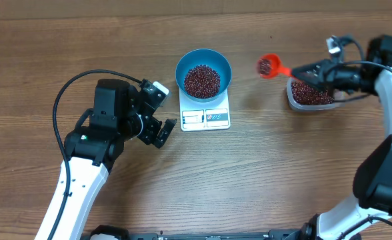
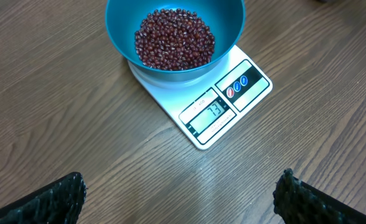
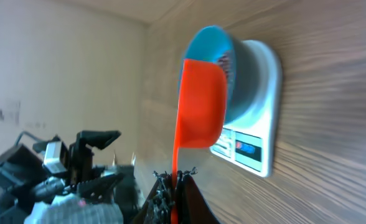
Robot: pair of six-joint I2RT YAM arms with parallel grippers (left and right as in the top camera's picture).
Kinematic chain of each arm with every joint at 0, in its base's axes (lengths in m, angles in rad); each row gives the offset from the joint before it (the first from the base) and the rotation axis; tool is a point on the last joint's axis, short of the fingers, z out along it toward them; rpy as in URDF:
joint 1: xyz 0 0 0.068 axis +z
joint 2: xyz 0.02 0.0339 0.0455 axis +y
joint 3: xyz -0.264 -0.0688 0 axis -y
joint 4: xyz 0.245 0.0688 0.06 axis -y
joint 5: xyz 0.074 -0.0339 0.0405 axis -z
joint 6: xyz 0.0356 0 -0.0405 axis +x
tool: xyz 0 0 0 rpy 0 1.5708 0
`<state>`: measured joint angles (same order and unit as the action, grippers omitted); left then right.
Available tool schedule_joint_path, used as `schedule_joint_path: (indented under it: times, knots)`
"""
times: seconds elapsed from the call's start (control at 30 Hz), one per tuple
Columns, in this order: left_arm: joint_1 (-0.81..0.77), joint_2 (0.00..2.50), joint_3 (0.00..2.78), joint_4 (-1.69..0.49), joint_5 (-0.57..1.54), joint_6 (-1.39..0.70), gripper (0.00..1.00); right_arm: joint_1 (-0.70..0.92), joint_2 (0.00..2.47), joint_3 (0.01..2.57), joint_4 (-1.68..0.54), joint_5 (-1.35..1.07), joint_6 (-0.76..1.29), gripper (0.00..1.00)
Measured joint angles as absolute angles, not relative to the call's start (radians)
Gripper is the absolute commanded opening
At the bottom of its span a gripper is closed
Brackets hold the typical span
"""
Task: Scoop item into bowl and weigh 150g on scale
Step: 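Carry the scoop over the teal bowl and tilt to pour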
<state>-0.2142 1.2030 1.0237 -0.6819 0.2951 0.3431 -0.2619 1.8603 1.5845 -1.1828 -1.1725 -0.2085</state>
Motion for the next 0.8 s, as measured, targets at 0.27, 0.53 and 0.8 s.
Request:
schedule_joint_path:
  times: [0.27,0.53,0.8]
  knots:
    - [-0.214,1.203,1.024,-0.682,0.295,0.343,0.99,-0.056,1.860,1.658,-1.083,-1.071,-0.080,0.04]
    - [-0.214,1.203,1.024,-0.682,0.295,0.343,1.00,0.148,1.860,1.661,-0.957,-0.807,0.064,0.04]
    - [-0.214,1.203,1.024,-0.682,0.295,0.343,1.00,0.348,1.860,1.661,-0.901,-0.369,0.115,0.04]
